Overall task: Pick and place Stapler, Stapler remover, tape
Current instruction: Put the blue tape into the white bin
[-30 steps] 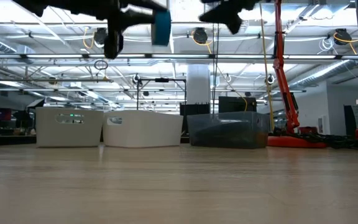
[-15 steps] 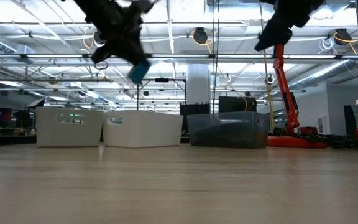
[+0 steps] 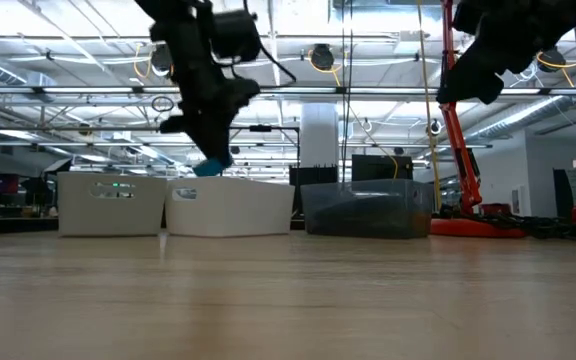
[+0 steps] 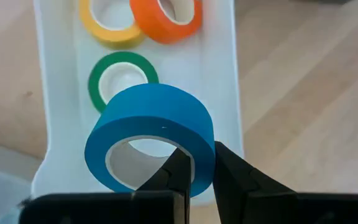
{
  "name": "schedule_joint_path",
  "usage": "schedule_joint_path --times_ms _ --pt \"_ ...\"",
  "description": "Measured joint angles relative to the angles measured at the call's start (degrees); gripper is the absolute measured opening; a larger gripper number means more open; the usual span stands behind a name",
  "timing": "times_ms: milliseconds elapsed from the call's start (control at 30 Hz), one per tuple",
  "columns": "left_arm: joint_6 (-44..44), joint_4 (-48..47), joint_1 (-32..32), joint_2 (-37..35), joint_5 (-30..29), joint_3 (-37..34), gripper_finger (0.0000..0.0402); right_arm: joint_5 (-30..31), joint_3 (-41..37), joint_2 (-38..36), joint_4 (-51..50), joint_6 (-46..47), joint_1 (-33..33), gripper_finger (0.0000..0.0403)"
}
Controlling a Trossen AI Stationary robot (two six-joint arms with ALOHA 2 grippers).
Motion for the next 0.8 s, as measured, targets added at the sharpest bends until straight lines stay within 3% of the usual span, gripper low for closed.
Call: schedule_joint_path --times_ms 233,400,800 --pt "3.91 -1.37 2.52 7.62 4.07 3.44 0.0039 0.35 -2.54 -4.91 0.91 -1.16 0.00 0.0196" --pt "5.10 -2.15 3.11 11.41 7.49 6.57 0.0039 4.21 -2.56 -7.53 0.98 -1.91 0.00 0.0198" --pt "6.18 -8.30 3.05 16.58 8.26 10.19 0.0039 4.52 -2.56 -9.35 0.92 -2.08 0.00 0.0196"
